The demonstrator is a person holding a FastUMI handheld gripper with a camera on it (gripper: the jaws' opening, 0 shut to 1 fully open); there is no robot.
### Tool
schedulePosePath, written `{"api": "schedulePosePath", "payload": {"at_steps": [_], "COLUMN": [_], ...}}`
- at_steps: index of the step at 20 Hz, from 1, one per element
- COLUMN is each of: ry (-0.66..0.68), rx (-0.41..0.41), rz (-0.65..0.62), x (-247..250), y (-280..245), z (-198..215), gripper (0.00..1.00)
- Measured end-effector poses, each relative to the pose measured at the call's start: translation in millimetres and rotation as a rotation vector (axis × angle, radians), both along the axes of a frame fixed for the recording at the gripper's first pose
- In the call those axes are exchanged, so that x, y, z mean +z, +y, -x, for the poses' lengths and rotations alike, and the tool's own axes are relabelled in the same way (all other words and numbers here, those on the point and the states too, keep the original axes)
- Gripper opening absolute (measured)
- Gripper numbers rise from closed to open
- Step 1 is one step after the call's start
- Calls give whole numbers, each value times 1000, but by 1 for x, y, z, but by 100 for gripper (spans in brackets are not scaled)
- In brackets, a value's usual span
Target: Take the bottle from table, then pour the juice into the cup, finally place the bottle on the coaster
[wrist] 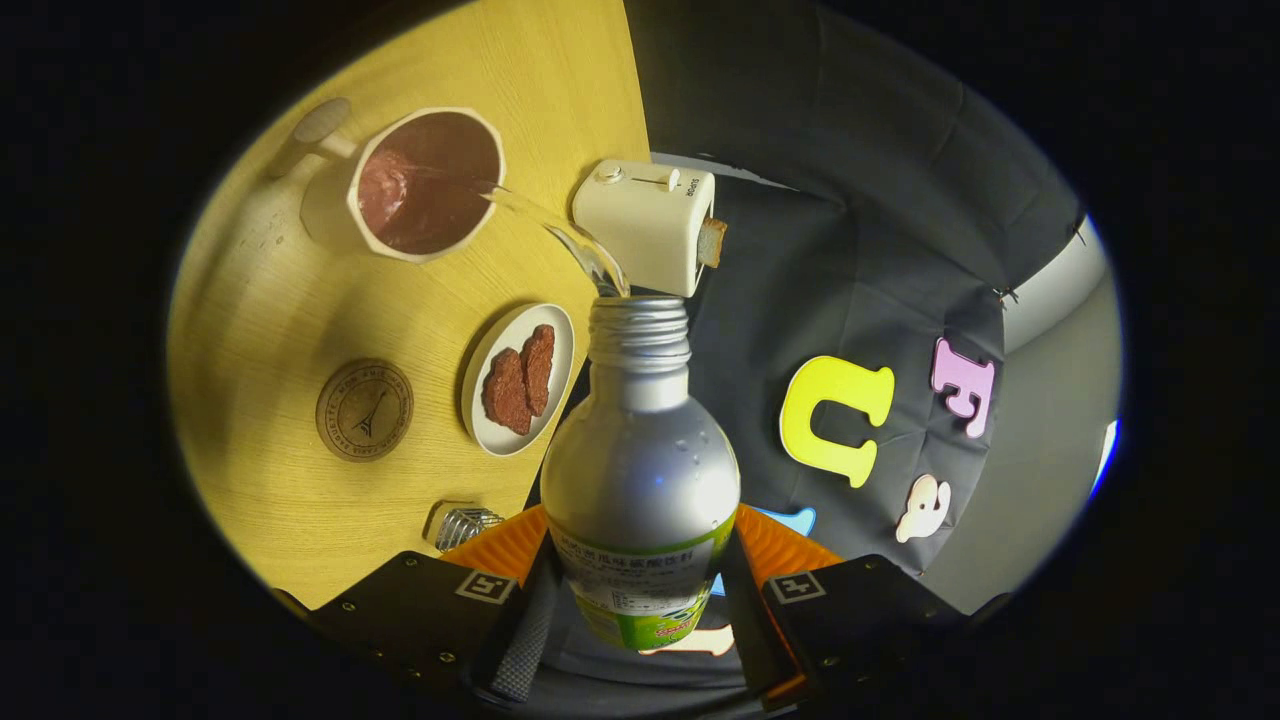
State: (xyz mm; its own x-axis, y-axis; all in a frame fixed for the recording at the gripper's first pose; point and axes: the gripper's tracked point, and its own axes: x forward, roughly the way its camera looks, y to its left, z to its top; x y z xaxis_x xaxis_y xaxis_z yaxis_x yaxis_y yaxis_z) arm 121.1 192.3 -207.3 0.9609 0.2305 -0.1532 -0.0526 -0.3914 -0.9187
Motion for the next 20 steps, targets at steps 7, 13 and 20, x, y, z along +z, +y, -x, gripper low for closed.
{"api": "schedulePosePath", "payload": {"at_steps": [7, 13, 20], "ry": [-11, -19, -18], "rx": [17, 27, 22], "rz": [23, 47, 70], "x": [5, 9, 9], "y": [1, 2, 1], "z": [-2, -4, -5], "gripper": [76, 76, 76]}}
